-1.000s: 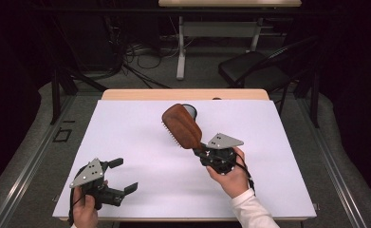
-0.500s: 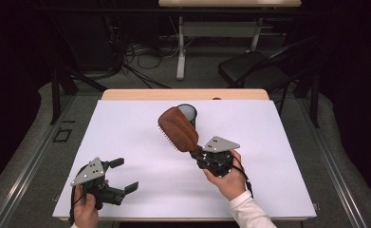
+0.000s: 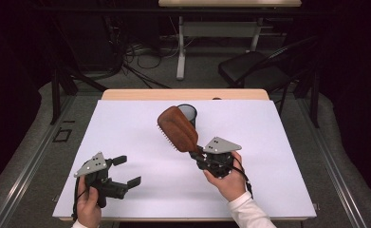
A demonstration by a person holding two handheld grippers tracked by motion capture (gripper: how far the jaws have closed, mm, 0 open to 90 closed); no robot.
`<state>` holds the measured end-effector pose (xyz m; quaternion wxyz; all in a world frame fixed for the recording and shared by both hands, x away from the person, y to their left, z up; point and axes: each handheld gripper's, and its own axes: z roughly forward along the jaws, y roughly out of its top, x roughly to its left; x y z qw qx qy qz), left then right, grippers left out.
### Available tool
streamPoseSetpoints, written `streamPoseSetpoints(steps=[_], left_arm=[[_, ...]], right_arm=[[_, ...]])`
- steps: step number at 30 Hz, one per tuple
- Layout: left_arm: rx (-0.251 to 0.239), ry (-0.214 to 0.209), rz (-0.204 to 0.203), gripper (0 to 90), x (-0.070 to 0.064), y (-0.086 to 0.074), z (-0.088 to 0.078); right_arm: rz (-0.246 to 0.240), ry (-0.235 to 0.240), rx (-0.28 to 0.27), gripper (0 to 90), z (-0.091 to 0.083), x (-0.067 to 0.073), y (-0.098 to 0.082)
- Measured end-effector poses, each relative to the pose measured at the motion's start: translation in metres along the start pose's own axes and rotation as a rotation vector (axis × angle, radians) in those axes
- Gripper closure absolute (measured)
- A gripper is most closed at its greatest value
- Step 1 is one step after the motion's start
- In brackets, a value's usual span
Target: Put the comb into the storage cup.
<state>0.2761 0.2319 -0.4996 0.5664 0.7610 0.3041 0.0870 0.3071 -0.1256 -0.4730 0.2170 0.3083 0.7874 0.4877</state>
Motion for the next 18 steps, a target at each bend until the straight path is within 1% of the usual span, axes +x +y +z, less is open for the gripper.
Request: streamPoseSetpoints(steps=[5,6,9,12,13,18], left_arm=[[0.011,-0.012,-0.034,0.4,0.001,0.004,0.007],[0.012,-0.011,-0.047,0.4,0.001,0.005,0.009],[0.02,-0.011,-0.066,0.4,0.002,0.009,0.014],[0.026,0.011,-0.077,0.4,0.003,0.012,0.019],[0.032,0.013,-0.089,0.4,0.003,0.014,0.021],[0.048,0.007,-0.125,0.4,0.003,0.023,0.029]], right_arm=[[-0.002,0.003,-0.006,72.0,0.0,0.001,0.001],[0.0,0.003,-0.008,72.1,-0.001,0.001,0.001],[0.002,0.003,-0.011,72.1,-0.001,0.001,0.001],[0.004,0.002,-0.013,72.1,-0.002,0.0,0.001],[0.005,0.003,-0.013,72.0,-0.002,0.0,0.001],[0.005,0.0,-0.016,72.1,-0.003,-0.001,0.001]])
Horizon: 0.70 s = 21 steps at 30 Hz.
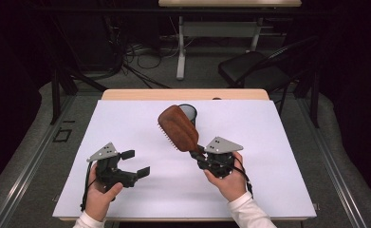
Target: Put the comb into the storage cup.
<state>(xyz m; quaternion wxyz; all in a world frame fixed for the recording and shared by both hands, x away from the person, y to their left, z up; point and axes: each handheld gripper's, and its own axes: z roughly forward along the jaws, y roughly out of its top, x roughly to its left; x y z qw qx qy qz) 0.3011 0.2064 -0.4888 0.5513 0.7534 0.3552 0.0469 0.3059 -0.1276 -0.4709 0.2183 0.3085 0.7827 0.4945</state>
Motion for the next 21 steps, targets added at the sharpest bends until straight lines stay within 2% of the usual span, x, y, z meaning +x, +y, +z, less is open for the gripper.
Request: streamPoseSetpoints(steps=[4,7,11,19,21], left_arm=[[0.007,0.004,-0.017,0.4,0.0,0.008,0.004],[0.015,-0.005,-0.013,0.4,-0.001,0.013,0.006],[0.004,-0.032,-0.027,0.5,-0.002,0.022,0.008],[-0.037,-0.072,-0.025,0.9,-0.009,0.042,0.014],[-0.028,-0.081,-0.02,4.0,-0.01,0.045,0.016]], right_arm=[[0.002,-0.004,-0.005,72.0,0.0,0.0,0.0],[0.004,-0.004,-0.006,72.0,-0.001,0.0,0.0],[0.007,-0.003,-0.011,72.1,-0.001,0.0,0.0],[0.005,-0.004,-0.015,72.0,-0.001,0.001,0.0],[0.003,-0.004,-0.015,72.0,-0.001,0.001,0.0]])
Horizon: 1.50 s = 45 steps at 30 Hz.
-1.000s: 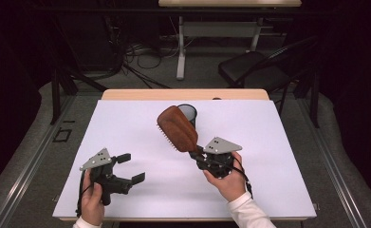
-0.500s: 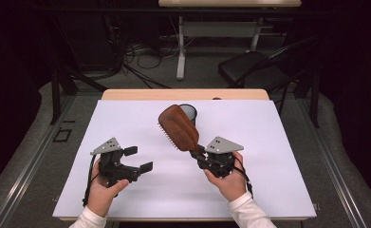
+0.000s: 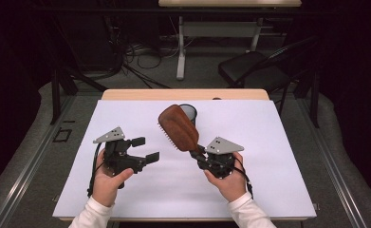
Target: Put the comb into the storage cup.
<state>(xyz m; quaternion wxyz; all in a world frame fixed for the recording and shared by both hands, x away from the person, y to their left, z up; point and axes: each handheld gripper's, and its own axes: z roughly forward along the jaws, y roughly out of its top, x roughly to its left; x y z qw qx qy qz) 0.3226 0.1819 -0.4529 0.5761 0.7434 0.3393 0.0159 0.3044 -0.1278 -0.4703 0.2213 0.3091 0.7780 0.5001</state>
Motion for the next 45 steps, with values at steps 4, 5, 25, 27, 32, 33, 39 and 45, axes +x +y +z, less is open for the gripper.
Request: streamPoseSetpoints(steps=[4,5,25,27,32,33,39,45], left_arm=[[0.005,-0.015,-0.004,4.1,-0.003,0.005,0.005],[0.004,-0.018,-0.002,4.1,-0.003,0.006,0.006],[-0.006,-0.085,-0.051,4.8,-0.004,0.028,0.021],[-0.011,-0.082,-0.05,4.8,-0.004,0.03,0.022],[-0.019,-0.082,-0.057,5.1,-0.005,0.035,0.026],[-0.018,-0.083,-0.057,5.3,-0.005,0.036,0.027],[-0.016,-0.088,-0.072,5.3,-0.006,0.043,0.032],[-0.013,-0.09,-0.091,5.3,-0.007,0.049,0.038]], right_arm=[[-0.001,-0.001,-0.001,72.0,0.0,0.0,0.0],[-0.001,0.001,-0.003,72.0,0.0,0.001,0.0],[-0.018,0.005,-0.014,72.0,0.001,0.007,-0.001],[-0.02,0.007,-0.013,72.0,0.001,0.008,-0.001],[-0.023,0.01,-0.013,72.0,0.001,0.009,-0.001],[-0.022,0.01,-0.014,72.0,0.002,0.009,-0.001],[-0.024,0.012,-0.02,72.0,0.001,0.01,-0.001],[-0.021,0.009,-0.03,72.0,0.0,0.01,0.0]])
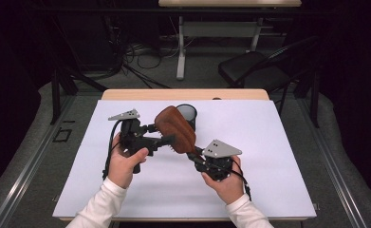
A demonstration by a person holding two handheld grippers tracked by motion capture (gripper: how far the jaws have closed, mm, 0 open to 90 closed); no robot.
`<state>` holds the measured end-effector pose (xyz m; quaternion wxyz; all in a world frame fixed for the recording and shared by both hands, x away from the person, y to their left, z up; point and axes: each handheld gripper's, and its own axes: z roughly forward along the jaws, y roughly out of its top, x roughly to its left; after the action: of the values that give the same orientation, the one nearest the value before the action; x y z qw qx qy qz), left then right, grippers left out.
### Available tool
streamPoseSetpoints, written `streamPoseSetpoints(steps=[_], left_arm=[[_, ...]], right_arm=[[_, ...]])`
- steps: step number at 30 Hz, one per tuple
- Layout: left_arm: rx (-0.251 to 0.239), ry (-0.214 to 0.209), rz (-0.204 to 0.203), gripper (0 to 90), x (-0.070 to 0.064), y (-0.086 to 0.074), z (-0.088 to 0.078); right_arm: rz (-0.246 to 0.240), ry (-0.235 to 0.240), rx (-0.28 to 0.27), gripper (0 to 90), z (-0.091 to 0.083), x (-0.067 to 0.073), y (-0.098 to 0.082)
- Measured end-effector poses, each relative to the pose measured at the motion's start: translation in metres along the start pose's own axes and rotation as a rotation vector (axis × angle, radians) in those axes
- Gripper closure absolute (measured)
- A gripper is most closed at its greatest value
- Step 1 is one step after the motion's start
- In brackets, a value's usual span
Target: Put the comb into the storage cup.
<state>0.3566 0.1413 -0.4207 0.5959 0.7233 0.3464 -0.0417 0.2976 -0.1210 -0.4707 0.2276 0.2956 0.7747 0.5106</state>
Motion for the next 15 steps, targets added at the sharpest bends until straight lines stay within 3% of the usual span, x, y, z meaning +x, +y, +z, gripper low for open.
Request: streamPoseSetpoints(steps=[7,15], left_arm=[[-0.001,-0.002,-0.008,12.6,0.0016,0.0055,0.0049],[-0.001,-0.001,-0.015,13.5,0.0022,0.0098,0.0095]], right_arm=[[-0.003,0.001,-0.005,72.0,-0.0004,0.0008,0.0006],[-0.003,0.001,-0.011,72.0,-0.0012,0.0015,0.0013]])
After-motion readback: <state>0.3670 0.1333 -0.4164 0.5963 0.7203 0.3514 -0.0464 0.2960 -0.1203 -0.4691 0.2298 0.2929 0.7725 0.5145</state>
